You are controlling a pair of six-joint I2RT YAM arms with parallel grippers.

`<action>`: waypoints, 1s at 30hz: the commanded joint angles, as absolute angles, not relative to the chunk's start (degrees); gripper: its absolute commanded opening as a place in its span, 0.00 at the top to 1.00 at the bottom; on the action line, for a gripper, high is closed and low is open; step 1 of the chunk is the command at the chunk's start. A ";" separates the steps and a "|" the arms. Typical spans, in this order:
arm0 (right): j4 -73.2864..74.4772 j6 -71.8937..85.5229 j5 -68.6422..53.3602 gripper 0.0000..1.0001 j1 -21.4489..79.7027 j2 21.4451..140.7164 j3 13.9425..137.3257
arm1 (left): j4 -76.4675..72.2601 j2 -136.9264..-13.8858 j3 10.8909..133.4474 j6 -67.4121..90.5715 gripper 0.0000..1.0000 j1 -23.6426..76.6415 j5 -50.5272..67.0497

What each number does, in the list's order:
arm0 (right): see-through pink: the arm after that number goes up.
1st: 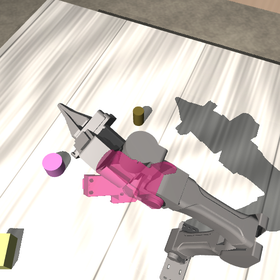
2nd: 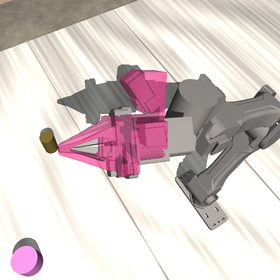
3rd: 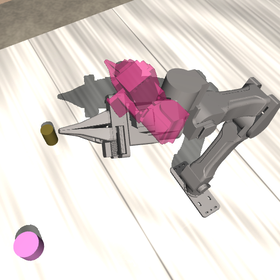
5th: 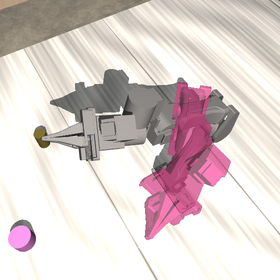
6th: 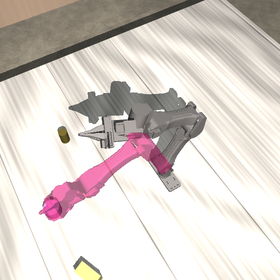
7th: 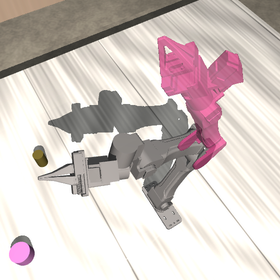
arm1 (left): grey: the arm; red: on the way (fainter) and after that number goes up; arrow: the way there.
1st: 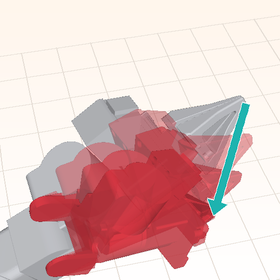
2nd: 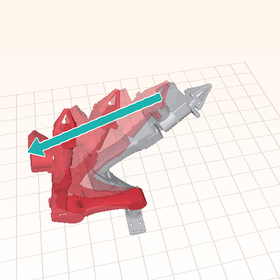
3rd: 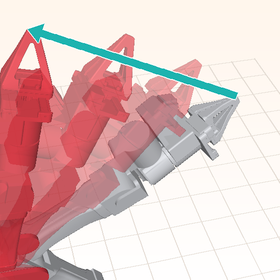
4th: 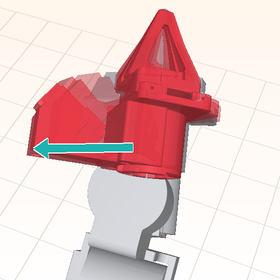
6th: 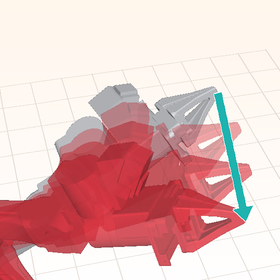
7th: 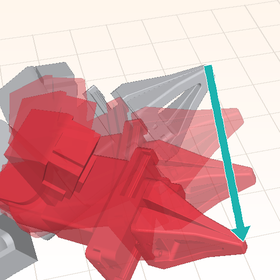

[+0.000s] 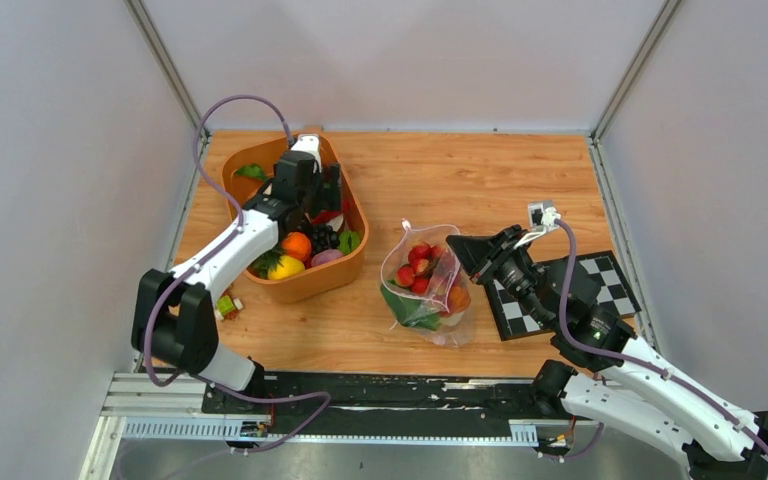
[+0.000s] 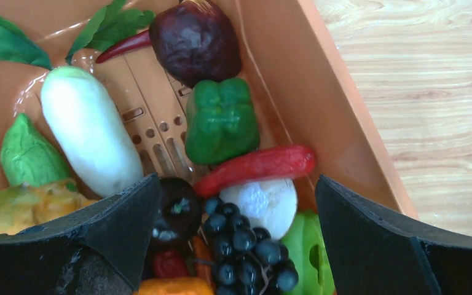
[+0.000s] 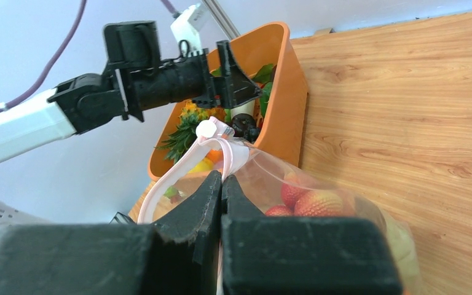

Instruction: Place the food in the zip-top bag and seal the zipper

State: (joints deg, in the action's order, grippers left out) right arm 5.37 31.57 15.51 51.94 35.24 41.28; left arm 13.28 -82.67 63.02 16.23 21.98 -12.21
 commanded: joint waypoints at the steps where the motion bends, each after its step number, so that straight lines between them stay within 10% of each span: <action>1: 4.41 30.24 14.91 1.00 52.13 34.21 43.12 | 11.40 -86.98 68.76 17.01 0.00 21.13 -12.92; 24: 5.01 29.33 13.99 1.00 52.12 35.06 44.32 | 16.03 -99.40 71.53 -3.71 0.09 20.39 0.57; 30: 4.76 29.23 13.67 1.00 52.12 35.59 44.46 | 13.13 -101.82 71.45 -4.65 0.27 20.39 0.17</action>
